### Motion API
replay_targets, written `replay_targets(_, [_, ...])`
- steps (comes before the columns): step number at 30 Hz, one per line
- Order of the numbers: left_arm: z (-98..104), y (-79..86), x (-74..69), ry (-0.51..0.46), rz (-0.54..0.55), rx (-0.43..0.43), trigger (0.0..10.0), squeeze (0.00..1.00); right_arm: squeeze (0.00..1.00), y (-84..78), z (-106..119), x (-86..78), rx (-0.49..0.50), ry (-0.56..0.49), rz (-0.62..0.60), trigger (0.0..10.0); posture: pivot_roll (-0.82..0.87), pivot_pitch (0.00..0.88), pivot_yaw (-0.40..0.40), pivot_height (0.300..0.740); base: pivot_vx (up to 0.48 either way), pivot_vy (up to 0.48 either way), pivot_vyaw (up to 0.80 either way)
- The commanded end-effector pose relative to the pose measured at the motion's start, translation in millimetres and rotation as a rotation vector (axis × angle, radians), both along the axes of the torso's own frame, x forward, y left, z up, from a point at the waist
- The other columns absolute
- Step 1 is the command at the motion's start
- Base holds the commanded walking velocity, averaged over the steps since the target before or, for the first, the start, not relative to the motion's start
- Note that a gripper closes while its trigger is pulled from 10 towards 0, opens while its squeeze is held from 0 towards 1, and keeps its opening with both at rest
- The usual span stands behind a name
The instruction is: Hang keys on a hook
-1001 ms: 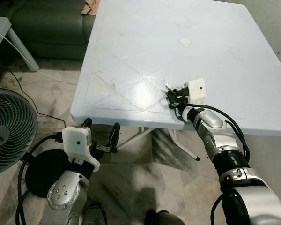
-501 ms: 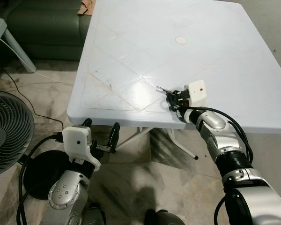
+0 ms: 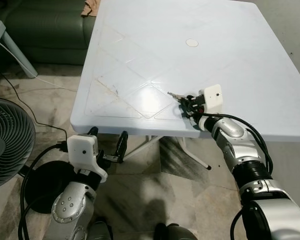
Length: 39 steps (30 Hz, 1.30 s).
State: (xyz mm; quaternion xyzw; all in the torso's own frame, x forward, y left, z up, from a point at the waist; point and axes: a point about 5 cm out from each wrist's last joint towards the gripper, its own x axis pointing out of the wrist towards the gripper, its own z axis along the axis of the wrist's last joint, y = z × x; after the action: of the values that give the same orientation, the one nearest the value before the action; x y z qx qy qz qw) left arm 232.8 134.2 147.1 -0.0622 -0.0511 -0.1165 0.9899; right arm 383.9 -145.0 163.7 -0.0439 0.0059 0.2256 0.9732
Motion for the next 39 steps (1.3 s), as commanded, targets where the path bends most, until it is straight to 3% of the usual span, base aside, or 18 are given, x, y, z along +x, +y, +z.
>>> replay_targets(1, [-3, -0.7, -1.3, 0.012, -0.002, -0.001, 10.0, 0.00, 0.00, -6.1, -2, -1.1, 0.004, 0.007, -0.009, 0.2, 0.08, 0.260, -0.105, 0.732, 0.000, 0.000, 0.00])
replay_targets(2, [-3, -0.7, -1.1, 0.012, -0.002, -0.002, 10.0, 0.00, 0.00, -6.5, -2, -1.2, 0.000, 0.001, -0.010, 0.0, 0.08, 0.260, -0.105, 0.732, 0.000, 0.000, 0.00])
replay_targets(3, [-3, -0.9, -1.1, 0.011, -0.002, -0.003, 10.0, 0.00, 0.00, -7.4, -2, -1.2, -0.002, 0.000, -0.012, 1.5, 0.08, 0.259, -0.105, 0.732, 0.000, 0.000, 0.00])
replay_targets(4, [-3, -0.9, -1.1, 0.011, -0.002, -0.003, 10.0, 0.00, 0.00, -7.4, -2, -1.2, -0.002, 0.000, -0.012, 1.5, 0.08, 0.259, -0.105, 0.732, 0.000, 0.000, 0.00])
replay_targets(5, [-3, -1.0, -1.1, 0.011, -0.002, -0.002, 10.0, 0.00, 0.00, -8.5, -3, -1.3, -0.006, 0.001, -0.016, 4.0, 0.08, 0.259, -0.105, 0.732, 0.000, 0.000, 0.00])
replay_targets(7, [-3, -1.1, -0.9, 0.011, -0.002, -0.003, 10.0, 0.00, 0.00, -9.1, -3, -1.4, -0.007, 0.001, -0.016, 3.9, 0.08, 0.259, -0.105, 0.732, 0.000, 0.000, 0.00])
replay_targets(8, [-3, -1.6, -1.1, 0.011, -0.004, -0.004, 10.0, 0.00, 0.00, -10.2, -3, -1.8, -0.008, 0.003, -0.014, 4.7, 0.08, 0.258, -0.106, 0.732, 0.000, 0.000, 0.00])
replay_targets(10, [-3, -1.8, -1.0, 0.010, -0.004, -0.003, 10.0, 0.00, 0.00, -10.7, -3, -1.8, -0.010, 0.005, -0.014, 4.7, 0.08, 0.259, -0.106, 0.732, 0.000, 0.000, 0.00])
replay_targets(11, [-3, -1.9, -1.0, 0.010, -0.005, -0.005, 10.0, 0.00, 0.00, -10.9, -3, -1.8, -0.013, 0.004, -0.013, 10.0, 0.08, 0.259, -0.106, 0.732, 0.000, 0.000, 0.00])
replay_targets(17, [-3, -2.2, -0.8, 0.010, -0.005, -0.007, 10.0, 0.00, 0.00, -12.1, -6, -2.3, 0.007, 0.035, 0.003, 10.0, 0.08, 0.259, -0.107, 0.732, 0.000, 0.000, 0.00])
replay_targets(18, [-3, -2.4, -0.9, 0.010, -0.005, -0.007, 10.0, 0.00, 1.00, -13.4, -7, -1.9, 0.014, 0.044, -0.006, 10.0, 0.08, 0.259, -0.107, 0.732, 0.000, 0.000, 0.00])
replay_targets(21, [-3, -2.5, -1.1, 0.010, -0.006, -0.008, 10.0, 0.00, 1.00, -15.1, -5, -1.7, -0.005, 0.023, -0.012, 10.0, 0.08, 0.260, -0.107, 0.732, 0.000, 0.000, 0.00])
replay_targets(22, [-3, -2.5, -1.3, 0.010, -0.006, -0.009, 10.0, 0.00, 0.00, -15.1, -4, -2.1, -0.018, 0.011, -0.004, 10.0, 0.08, 0.260, -0.107, 0.732, 0.000, 0.000, 0.00])
replay_targets(36, [-2, -2.7, -1.5, 0.009, -0.005, -0.014, 10.0, 0.00, 0.00, -20.8, -7, -4.9, -0.041, 0.010, 0.028, 10.0, 0.07, 0.262, -0.108, 0.732, 0.000, 0.000, 0.00])
replay_targets(37, [-2, -2.7, -1.3, 0.008, -0.005, -0.014, 10.0, 0.00, 0.00, -21.5, -7, -4.9, -0.038, 0.013, 0.029, 6.5, 0.08, 0.261, -0.108, 0.732, 0.000, 0.000, 0.00])
replay_targets(38, [-2, -2.6, -1.2, 0.008, -0.005, -0.014, 10.0, 0.00, 0.00, -21.7, -7, -4.9, -0.038, 0.014, 0.028, 6.5, 0.08, 0.261, -0.108, 0.732, 0.000, 0.000, 0.00])
replay_targets(39, [-2, -2.6, -1.1, 0.008, -0.005, -0.016, 10.0, 0.00, 0.00, -22.4, -6, -4.9, -0.040, 0.009, 0.026, 7.3, 0.08, 0.261, -0.108, 0.732, 0.000, 0.000, 0.00])
